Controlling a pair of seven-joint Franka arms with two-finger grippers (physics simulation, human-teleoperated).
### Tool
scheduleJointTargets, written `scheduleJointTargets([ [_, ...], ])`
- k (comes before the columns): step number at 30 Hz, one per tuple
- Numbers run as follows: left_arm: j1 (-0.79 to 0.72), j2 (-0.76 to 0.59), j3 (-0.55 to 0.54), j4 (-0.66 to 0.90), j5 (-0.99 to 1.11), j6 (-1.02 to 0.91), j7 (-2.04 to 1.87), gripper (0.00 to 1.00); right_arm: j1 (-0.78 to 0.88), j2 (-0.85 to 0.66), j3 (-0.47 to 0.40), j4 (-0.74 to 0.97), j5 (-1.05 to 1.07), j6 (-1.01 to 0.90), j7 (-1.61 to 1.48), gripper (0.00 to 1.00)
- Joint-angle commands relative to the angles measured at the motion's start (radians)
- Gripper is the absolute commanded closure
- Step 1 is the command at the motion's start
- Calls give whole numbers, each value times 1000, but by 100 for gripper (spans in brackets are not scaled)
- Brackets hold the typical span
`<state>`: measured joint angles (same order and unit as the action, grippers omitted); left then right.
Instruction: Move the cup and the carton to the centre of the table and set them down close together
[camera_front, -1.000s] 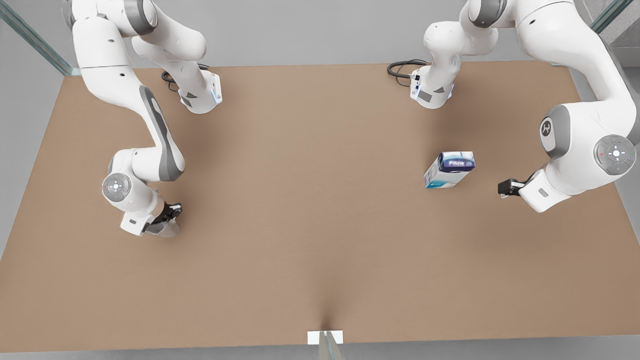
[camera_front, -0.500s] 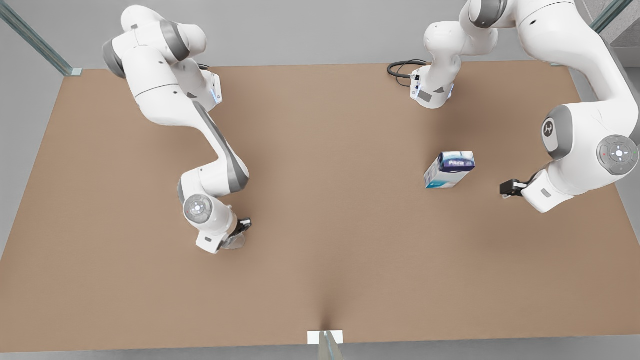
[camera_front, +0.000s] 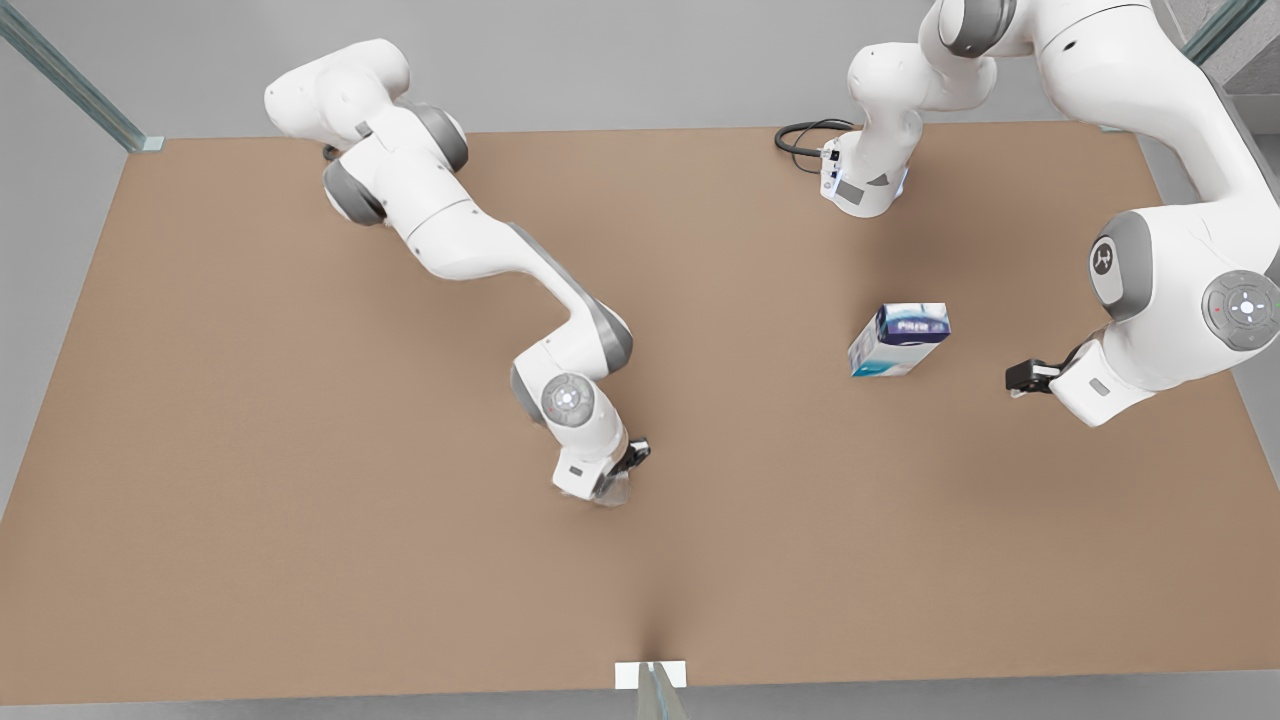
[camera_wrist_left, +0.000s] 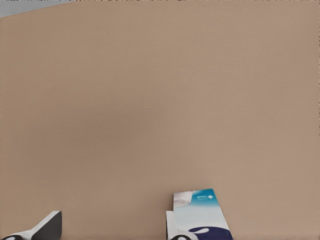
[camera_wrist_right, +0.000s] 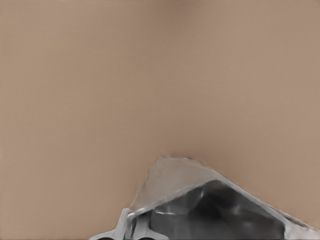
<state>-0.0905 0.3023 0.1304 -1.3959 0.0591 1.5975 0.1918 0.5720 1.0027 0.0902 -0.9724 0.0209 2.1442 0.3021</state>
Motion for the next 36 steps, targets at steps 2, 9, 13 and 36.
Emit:
scheduleJointTargets([
  [2,-2,0,0,0,-1,-1,0,0,26,23,-24,8,-9,34,25,79],
  [9,-5,-11,22,-11,-113,-8,-449,0,57,42,-40,8,-9,85,77,58],
  [13,-5,-75,25,-119,-130,2,-523,0,59,42,-40,8,-9,97,83,29],
  [36,-6,-615,84,-1015,-154,475,-1327,0,-58,-211,-32,-213,-7,57,35,18],
])
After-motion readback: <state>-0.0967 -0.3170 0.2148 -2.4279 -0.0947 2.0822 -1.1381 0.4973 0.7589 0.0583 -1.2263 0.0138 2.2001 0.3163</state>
